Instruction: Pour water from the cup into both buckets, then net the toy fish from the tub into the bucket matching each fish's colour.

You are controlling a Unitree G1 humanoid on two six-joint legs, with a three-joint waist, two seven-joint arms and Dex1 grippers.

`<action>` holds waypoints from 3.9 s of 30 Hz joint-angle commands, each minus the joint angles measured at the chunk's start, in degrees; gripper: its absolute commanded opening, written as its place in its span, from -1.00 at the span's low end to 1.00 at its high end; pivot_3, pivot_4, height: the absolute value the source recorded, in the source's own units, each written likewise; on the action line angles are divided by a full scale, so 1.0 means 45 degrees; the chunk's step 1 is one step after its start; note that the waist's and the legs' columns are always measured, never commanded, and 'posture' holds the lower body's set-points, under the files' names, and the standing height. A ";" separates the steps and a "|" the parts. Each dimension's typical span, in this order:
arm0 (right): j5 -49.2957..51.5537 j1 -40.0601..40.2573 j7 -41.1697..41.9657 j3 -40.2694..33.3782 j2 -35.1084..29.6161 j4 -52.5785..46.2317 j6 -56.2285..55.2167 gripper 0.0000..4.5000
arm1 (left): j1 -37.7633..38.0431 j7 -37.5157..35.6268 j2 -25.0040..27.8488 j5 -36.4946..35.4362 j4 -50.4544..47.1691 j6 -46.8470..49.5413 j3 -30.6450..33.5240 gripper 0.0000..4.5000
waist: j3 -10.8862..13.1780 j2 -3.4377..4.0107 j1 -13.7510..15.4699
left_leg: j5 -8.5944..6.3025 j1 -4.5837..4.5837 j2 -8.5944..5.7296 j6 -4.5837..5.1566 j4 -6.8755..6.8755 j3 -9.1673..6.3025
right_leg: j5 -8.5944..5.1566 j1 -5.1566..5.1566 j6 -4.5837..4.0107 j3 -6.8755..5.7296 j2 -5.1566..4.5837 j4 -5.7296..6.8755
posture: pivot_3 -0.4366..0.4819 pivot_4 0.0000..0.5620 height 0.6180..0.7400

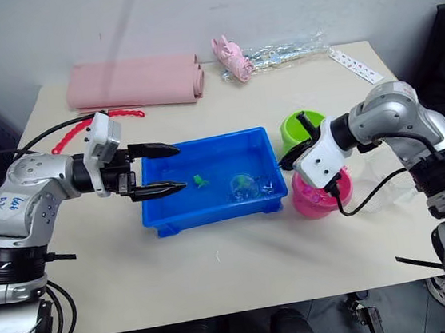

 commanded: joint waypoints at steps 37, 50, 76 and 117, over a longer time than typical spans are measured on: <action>0.2696 0.3632 0.0199 -0.2581 0.0331 -0.2244 0.7458 -1.00 | -0.0232 -0.0328 0.0544 -0.0206 -0.0255 0.0189 0.0244 0.97 | 0.0000 0.0000 0.0023 | 0.0000 -0.0001 0.0002 0.0000 -0.0003 0.0000 | 0.0000 0.0007 0.0000 -0.0002 0.0003 0.0000 | -0.05 -0.47 1.00; 0.4717 0.4161 -0.1034 -0.4443 0.0992 -0.4661 1.4030 -1.00 | -0.0412 -0.0266 0.0574 -0.0084 0.0155 -0.0093 0.0250 0.97 | 0.0000 -0.0001 0.0065 | 0.0000 -0.0001 -0.0003 0.0000 -0.0018 0.0000 | 0.0000 0.0003 0.0000 -0.0002 0.0001 -0.0004 | -0.05 -0.47 1.00; -0.1743 0.5518 -0.6071 -0.6137 -0.3798 -0.2435 0.5060 -1.00 | -0.2184 -0.0429 -0.1422 0.0129 0.2348 -0.1332 -0.0215 0.97 | 0.0000 -0.0001 0.0213 | -0.0002 0.0002 -0.0017 0.0004 -0.0038 0.0035 | 0.0004 -0.0014 0.0009 0.0021 -0.0004 -0.0017 | -0.05 -0.47 1.00; -0.4545 -0.1166 -0.3258 -0.0447 0.0128 0.3004 -0.4199 -1.00 | 0.0607 -0.0299 0.0635 -0.0187 -0.0861 0.0383 -0.0013 0.97 | 0.0005 0.0005 -0.0050 | 0.0002 0.0005 -0.0001 -0.0003 -0.0029 0.0016 | 0.0004 -0.0013 0.0007 0.0011 0.0001 -0.0004 | -0.05 -0.47 1.00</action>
